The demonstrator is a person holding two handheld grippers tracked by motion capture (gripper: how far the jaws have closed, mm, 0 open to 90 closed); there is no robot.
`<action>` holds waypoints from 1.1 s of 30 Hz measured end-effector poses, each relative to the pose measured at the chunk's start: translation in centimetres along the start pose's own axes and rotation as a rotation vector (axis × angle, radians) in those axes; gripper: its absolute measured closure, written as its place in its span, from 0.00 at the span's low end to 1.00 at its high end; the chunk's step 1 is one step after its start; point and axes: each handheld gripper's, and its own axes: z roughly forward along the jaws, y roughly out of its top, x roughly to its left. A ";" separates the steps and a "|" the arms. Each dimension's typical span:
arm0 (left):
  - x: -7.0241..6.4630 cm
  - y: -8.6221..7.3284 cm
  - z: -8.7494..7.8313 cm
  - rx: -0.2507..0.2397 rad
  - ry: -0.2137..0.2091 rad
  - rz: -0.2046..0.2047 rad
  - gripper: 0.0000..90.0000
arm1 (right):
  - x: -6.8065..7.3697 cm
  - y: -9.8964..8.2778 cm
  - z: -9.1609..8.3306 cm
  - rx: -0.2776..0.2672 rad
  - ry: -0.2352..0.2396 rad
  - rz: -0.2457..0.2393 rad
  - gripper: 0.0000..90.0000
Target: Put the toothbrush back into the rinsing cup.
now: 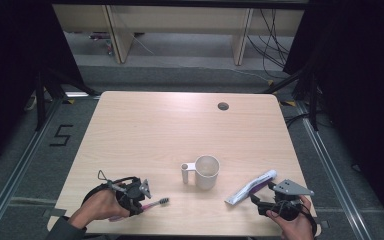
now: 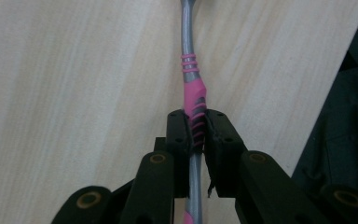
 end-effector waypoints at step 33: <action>2.0 -1.2 -5.9 -0.567 0.123 -0.140 0.89 | -0.4 0.1 0.1 -0.015 -0.003 -0.033 0.24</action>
